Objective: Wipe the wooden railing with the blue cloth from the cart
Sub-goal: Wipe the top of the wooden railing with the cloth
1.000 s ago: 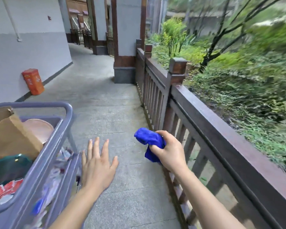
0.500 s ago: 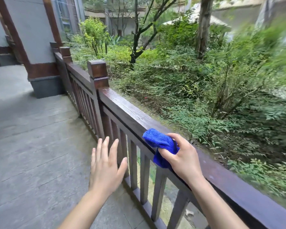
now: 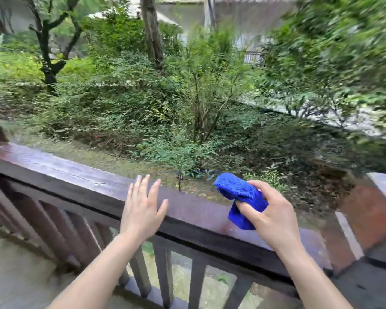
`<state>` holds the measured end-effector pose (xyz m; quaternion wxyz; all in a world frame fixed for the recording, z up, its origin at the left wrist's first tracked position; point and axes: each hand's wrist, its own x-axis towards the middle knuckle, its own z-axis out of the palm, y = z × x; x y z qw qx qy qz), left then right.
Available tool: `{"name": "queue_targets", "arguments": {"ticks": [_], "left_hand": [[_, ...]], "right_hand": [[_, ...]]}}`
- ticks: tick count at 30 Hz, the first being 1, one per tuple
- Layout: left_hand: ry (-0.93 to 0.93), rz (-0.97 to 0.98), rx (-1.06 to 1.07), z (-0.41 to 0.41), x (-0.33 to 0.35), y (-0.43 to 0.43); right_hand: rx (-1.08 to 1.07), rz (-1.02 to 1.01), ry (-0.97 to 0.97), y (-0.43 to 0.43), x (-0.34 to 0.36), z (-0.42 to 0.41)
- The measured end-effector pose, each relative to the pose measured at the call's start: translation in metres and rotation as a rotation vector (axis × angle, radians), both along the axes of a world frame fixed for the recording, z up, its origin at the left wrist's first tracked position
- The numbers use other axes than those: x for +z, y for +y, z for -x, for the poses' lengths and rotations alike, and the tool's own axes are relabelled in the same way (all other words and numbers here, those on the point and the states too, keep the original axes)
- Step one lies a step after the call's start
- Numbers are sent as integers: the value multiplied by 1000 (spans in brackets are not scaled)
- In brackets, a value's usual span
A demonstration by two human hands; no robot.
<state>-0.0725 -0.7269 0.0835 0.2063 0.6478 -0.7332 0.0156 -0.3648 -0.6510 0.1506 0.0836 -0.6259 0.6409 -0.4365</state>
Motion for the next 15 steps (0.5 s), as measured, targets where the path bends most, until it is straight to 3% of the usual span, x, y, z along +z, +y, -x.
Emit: {"name": "queue_targets", "arguments": {"ticks": [5,10,15], "left_hand": [[-52,-57,-143,7,-15,-35],[-57,-65,-126,8,-24,-43],[-56,-31,-144,9,-26,-44]], "right_hand": [[-184,-54,137,21,-17,17],[-98,-155,396,6,-66,-28],[-51,-148,337,3,-75,-28]]}}
